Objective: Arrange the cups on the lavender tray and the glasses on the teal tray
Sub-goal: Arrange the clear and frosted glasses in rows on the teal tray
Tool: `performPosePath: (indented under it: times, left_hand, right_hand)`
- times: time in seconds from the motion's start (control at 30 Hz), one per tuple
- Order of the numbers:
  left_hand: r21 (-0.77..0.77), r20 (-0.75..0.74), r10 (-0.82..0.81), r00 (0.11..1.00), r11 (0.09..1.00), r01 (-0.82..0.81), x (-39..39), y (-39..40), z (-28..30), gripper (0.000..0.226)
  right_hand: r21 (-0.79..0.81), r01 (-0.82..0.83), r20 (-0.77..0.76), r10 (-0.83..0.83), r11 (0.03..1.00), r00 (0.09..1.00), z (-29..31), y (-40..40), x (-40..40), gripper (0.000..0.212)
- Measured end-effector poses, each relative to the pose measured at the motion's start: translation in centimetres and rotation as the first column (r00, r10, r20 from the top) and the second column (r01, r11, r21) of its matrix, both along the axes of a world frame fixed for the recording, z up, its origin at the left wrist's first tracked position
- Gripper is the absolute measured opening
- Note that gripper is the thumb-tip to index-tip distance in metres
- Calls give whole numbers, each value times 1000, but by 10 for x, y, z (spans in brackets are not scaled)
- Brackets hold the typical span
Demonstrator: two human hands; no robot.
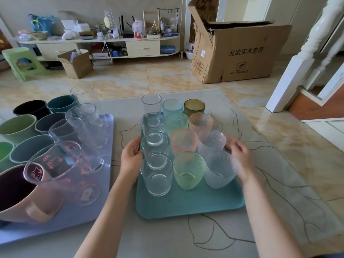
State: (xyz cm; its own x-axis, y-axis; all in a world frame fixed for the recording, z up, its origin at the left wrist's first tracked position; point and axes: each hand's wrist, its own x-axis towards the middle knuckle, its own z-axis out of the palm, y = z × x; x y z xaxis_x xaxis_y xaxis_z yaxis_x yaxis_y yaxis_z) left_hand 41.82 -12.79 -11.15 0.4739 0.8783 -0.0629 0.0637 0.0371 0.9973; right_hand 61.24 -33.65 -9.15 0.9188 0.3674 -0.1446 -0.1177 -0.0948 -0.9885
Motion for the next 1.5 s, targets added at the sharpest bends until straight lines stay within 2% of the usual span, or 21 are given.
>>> performPosePath:
  times: [0.07, 0.13, 0.2, 0.3, 0.43, 0.5, 0.6, 0.67, 0.73, 0.8, 0.93, 1.03, 1.2, 1.33, 1.5]
  left_hand:
    - [106, -34, 24, 999, 994, -20, 2, -8, 0, 47]
    - [160, -60, 50, 997, 986, -40, 3, -11, 0, 46]
    - [149, -61, 30, 998, 989, -20, 1, -11, 1, 44]
    - [176, -93, -2, 996, 984, 18, -4, -13, 3, 40]
    - [157, -56, 8, 998, 988, 1, -6, -18, 7, 30]
    - [143, -33, 10, 999, 990, -6, -6, -19, 8, 25]
    - [221, -80, 18, 997, 975, 0, -4, -19, 6, 27]
    - [252, -88, 82, 993, 966, -57, -8, -23, 6, 29]
    - [210, 22, 110, 994, 971, -112, -16, -33, 9, 42]
    - [163, 160, 47, 986, 984, -73, -28, -47, 13, 50]
    - [127, 190, -122, 974, 987, 99, -51, -57, 6, 59]
    - [127, 106, -162, 981, 981, 149, -59, -45, 4, 58]
    - [220, -17, -175, 984, 960, 175, -47, -34, 8, 61]
    - [388, -167, -187, 968, 890, 238, -38, -31, 4, 56]
    - [468, -192, -136, 972, 858, 213, -34, -27, -1, 47]
  right_hand:
    - [178, 187, -245, -141, 966, 959, 3, -16, -15, 17]
    - [267, 295, -311, -207, 918, 927, 7, -29, -34, 30]
    - [320, 325, -271, -243, 890, 932, 12, -34, -51, 41]
    - [188, 225, -187, -190, 956, 964, 13, -22, -73, 45]
    - [199, 405, -154, -379, 892, 912, 16, -5, -97, 41]
    - [198, 435, -157, -409, 878, 899, 16, 1, -99, 43]
    - [206, 456, -182, -424, 866, 887, 11, 5, -95, 46]
    - [222, 462, -175, -431, 859, 885, 8, 1, -95, 46]
    - [270, 472, -201, -430, 839, 880, 9, -4, -93, 47]
    - [310, 467, -234, -410, 828, 882, 11, -8, -92, 47]
    - [300, 441, -228, -385, 846, 894, 13, -7, -95, 47]
    - [252, 440, -190, -402, 862, 896, 11, -6, -96, 45]
    - [203, 410, -152, -385, 889, 910, 11, -4, -98, 39]
    - [186, 409, -166, -382, 893, 909, 10, -3, -96, 38]
    - [100, 438, -176, -417, 894, 892, 13, -3, -96, 45]
